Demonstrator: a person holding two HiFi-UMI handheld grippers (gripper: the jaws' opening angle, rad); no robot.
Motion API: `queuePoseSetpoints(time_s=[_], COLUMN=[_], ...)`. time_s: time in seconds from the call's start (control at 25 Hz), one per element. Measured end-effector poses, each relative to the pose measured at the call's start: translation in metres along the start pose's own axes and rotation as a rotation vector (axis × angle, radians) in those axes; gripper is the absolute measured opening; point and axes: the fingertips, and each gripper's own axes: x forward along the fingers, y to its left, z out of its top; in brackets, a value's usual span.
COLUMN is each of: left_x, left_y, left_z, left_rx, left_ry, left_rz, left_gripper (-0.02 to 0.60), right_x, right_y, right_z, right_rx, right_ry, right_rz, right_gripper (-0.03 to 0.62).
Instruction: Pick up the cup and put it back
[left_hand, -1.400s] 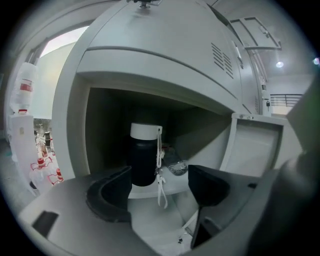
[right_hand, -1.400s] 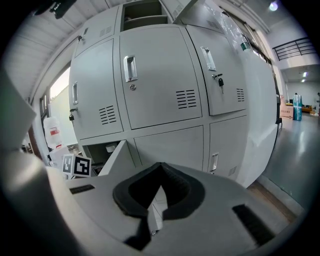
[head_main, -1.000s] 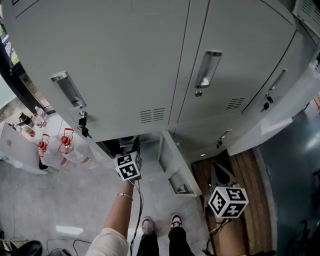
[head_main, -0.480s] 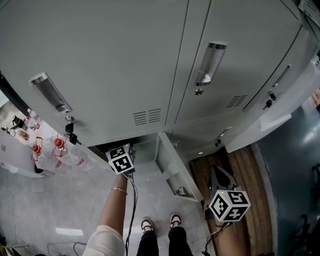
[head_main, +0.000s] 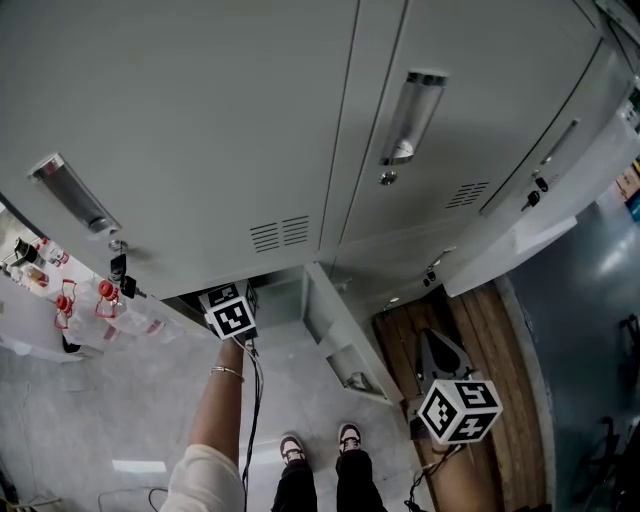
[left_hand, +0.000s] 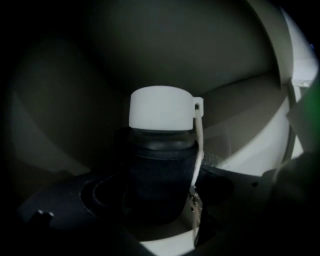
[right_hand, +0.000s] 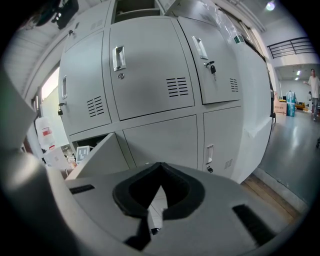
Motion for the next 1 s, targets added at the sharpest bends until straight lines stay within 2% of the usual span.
queuePoseSetpoints(time_s=[0.16, 0.48, 0.76, 1.0], left_x=[0.012, 0.021, 0.016, -0.004], left_y=[0.007, 0.007, 0.008, 0.006], left_z=[-0.003, 0.004, 0.001, -0.005], left_rx=[0.022, 0.032, 0.016, -0.004], left_ry=[-0.014, -0.066, -0.035, -0.048], left_rz=[0.015, -0.029, -0.026, -0.001], left_gripper=[0.383, 0.382, 0.382, 0.382], right_x=[0.001, 0.004, 0.006, 0.002], right_y=[-0.001, 0.000, 0.004, 0.007], right_z=[-0.001, -0.003, -0.006, -0.004], right_rx=[-0.010, -0.019, -0.012, -0.007], right_ry=[0.009, 0.022, 0.031, 0.026], right_rz=[0.000, 0.007, 0.009, 0.014], right_gripper=[-0.009, -0.009, -0.009, -0.009])
